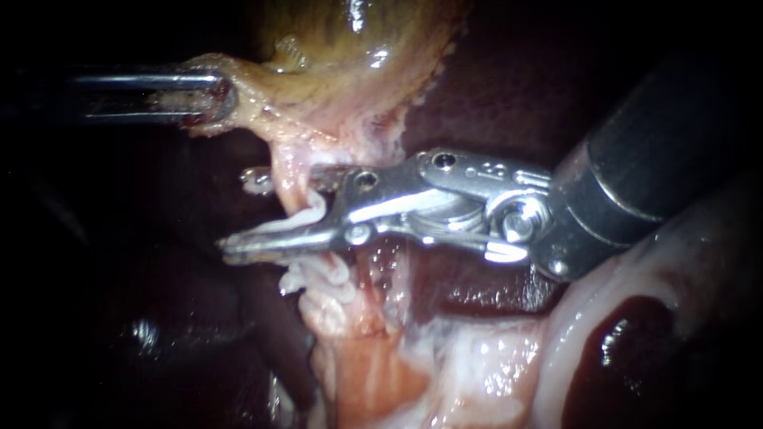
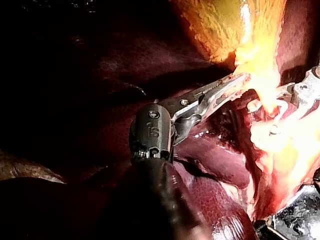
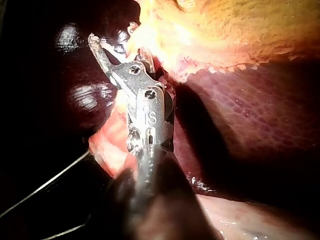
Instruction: Clipping third clip left tube
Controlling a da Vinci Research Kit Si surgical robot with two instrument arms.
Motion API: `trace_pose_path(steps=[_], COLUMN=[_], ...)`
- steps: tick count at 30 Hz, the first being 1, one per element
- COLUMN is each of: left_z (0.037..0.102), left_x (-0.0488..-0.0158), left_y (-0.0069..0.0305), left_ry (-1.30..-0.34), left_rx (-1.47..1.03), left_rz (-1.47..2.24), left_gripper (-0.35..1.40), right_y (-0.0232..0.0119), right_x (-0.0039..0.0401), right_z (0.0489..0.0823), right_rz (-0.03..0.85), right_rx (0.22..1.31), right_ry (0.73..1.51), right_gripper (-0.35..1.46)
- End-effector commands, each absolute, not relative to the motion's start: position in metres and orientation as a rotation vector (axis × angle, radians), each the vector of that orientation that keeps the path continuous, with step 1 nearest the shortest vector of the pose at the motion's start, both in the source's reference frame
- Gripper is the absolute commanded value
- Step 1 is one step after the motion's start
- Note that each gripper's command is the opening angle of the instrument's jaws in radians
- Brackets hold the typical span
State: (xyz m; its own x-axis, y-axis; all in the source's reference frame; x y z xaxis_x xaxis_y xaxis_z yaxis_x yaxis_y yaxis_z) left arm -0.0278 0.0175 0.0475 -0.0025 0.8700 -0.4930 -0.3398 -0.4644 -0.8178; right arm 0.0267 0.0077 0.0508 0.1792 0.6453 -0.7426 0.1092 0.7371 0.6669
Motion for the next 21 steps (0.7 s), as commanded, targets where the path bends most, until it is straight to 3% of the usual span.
trace_pose_path(steps=[1,16,21], left_z=[0.0475,0.0477,0.0477], left_x=[-0.0278,-0.0278,-0.0278], left_y=[0.0175,0.0176,0.0176], left_ry=[-0.607,-0.607,-0.607], left_rx=[-1.332,-1.332,-1.332], left_rz=[1.638,1.638,1.638], left_gripper=[-0.35,-0.35,-0.35], right_y=[0.0077,0.0076,0.0075], right_x=[0.0265,0.0260,0.0257], right_z=[0.0510,0.0512,0.0511], right_rz=[0.429,0.456,0.459], right_rx=[0.679,0.679,0.723], right_ry=[1.358,1.365,1.361], right_gripper=[0.41,0.08,-0.35])
